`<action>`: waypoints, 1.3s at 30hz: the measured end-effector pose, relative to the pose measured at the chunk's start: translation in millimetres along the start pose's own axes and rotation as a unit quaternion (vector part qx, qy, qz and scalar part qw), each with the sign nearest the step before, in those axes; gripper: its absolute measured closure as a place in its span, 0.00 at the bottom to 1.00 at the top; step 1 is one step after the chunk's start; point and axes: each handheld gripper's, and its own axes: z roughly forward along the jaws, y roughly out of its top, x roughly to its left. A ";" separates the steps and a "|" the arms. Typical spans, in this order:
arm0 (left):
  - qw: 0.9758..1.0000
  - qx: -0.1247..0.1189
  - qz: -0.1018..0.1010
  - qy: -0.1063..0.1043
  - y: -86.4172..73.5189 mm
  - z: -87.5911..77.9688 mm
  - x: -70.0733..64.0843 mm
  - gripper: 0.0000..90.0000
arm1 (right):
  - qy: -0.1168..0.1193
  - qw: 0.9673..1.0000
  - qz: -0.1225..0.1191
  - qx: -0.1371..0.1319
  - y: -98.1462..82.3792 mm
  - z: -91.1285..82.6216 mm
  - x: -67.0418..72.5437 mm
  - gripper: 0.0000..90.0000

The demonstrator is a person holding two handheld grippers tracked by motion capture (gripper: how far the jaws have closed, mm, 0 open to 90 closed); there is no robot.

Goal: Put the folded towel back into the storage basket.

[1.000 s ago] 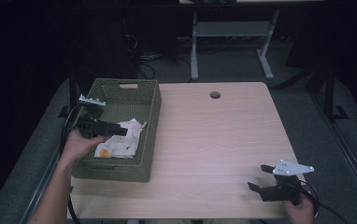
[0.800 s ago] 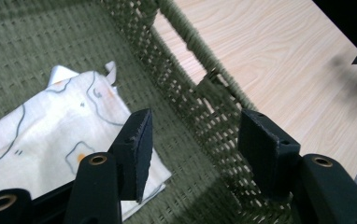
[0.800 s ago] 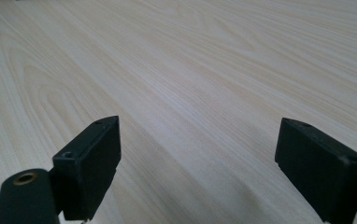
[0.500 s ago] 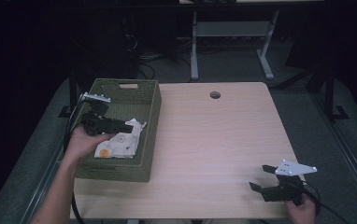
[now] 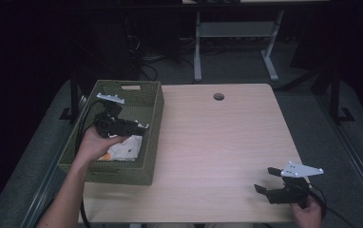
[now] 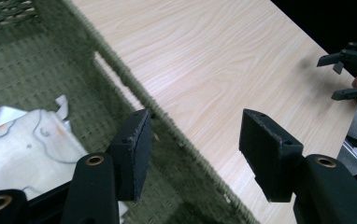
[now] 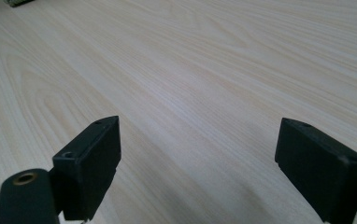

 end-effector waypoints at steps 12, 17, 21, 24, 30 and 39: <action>0.999 -0.004 0.024 -0.022 13.4 27.2 -25.7 0.47 | -0.001 1.000 -0.001 -0.004 -0.3 -1.1 -2.4 0.16; 0.999 -0.007 0.025 -0.023 15.7 31.5 -31.2 0.47 | -0.004 1.000 0.002 -0.006 -0.5 -2.1 -3.1 0.16; 0.999 -0.012 0.030 -0.031 17.6 34.4 -37.8 0.47 | -0.003 1.000 0.002 -0.008 -1.0 -2.0 -3.8 0.16; 0.999 -0.011 0.033 -0.034 19.5 38.2 -42.7 0.47 | -0.003 1.000 0.002 -0.008 -1.1 -1.8 -3.9 0.16; 0.999 -0.003 0.039 -0.033 23.2 48.8 -50.1 0.47 | -0.002 1.000 0.001 -0.012 -1.0 -3.4 -4.0 0.16; 0.999 0.002 0.039 -0.028 27.1 59.8 -56.6 0.46 | 0.000 1.000 0.003 -0.015 -0.9 -4.5 -4.1 0.16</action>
